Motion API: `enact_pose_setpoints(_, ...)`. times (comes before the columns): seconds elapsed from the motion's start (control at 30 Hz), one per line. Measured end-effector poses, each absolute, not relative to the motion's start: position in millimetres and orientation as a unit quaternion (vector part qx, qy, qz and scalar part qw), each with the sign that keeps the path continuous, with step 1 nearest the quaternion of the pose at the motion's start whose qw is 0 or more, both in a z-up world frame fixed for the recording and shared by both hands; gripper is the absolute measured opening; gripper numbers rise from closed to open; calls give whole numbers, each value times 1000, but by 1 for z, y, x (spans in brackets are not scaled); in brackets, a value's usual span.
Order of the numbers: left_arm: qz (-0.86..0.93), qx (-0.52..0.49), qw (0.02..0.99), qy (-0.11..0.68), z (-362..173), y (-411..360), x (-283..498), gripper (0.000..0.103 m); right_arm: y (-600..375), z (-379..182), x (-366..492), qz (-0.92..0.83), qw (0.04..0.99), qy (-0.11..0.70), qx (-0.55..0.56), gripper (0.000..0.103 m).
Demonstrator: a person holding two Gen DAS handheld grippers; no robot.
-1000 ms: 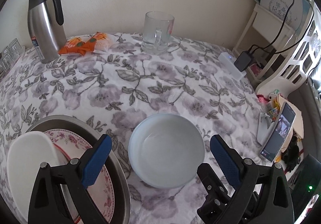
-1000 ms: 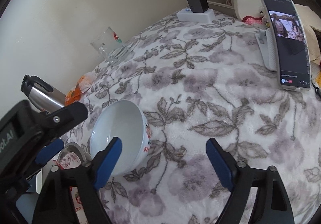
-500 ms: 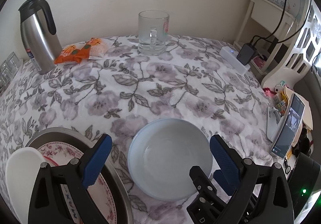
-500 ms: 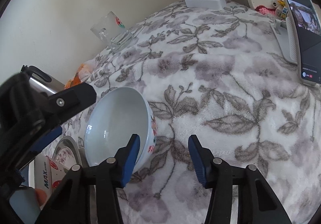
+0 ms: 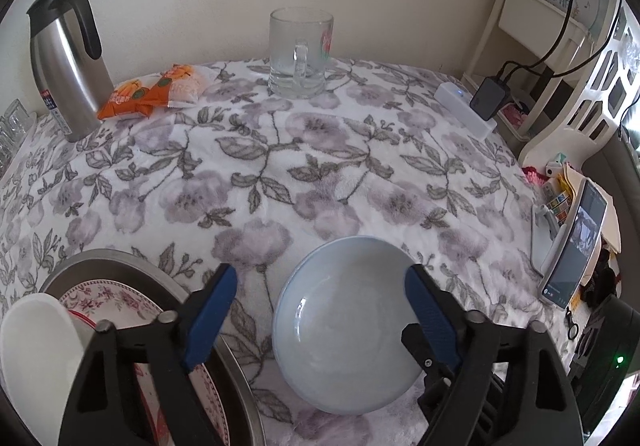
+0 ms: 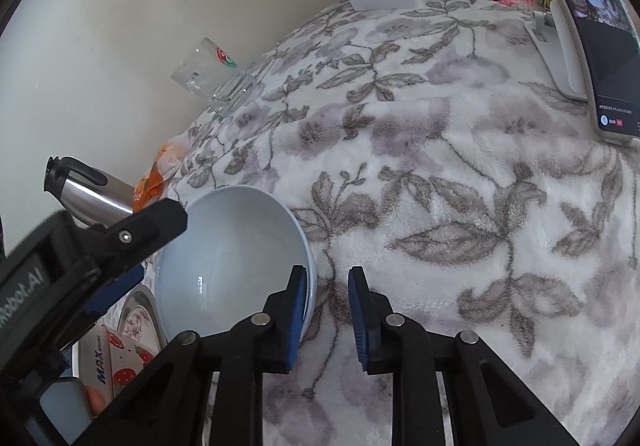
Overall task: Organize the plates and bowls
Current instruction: 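Close the right gripper on the pale white bowl's rim, then lift the pale white bowl with the right gripper over the basin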
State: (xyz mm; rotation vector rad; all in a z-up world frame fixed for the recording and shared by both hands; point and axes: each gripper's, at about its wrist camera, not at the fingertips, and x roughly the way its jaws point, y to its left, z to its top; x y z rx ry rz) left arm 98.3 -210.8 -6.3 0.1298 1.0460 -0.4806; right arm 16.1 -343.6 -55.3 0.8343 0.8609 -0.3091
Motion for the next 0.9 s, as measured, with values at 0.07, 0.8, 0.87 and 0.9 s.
enact_pose_setpoints(0.07, -229, 62, 831, 503, -10, -212, 99, 65, -345, -57, 16, -147, 812, 405, 393, 23)
enact_pose_setpoints(0.8, -213, 66, 824, 520, -24, -202, 103, 18, -330, -58, 24, -123, 814, 423, 379, 18)
enact_pose_setpoints(0.87, -214, 65, 824, 520, -23, -202, 103, 17, -329, -55, 24, -126, 816, 423, 373, 18)
enact_pose_setpoints(0.9, -215, 64, 824, 520, -22, -201, 103, 17, -329, -54, 24, -127, 817, 422, 371, 18)
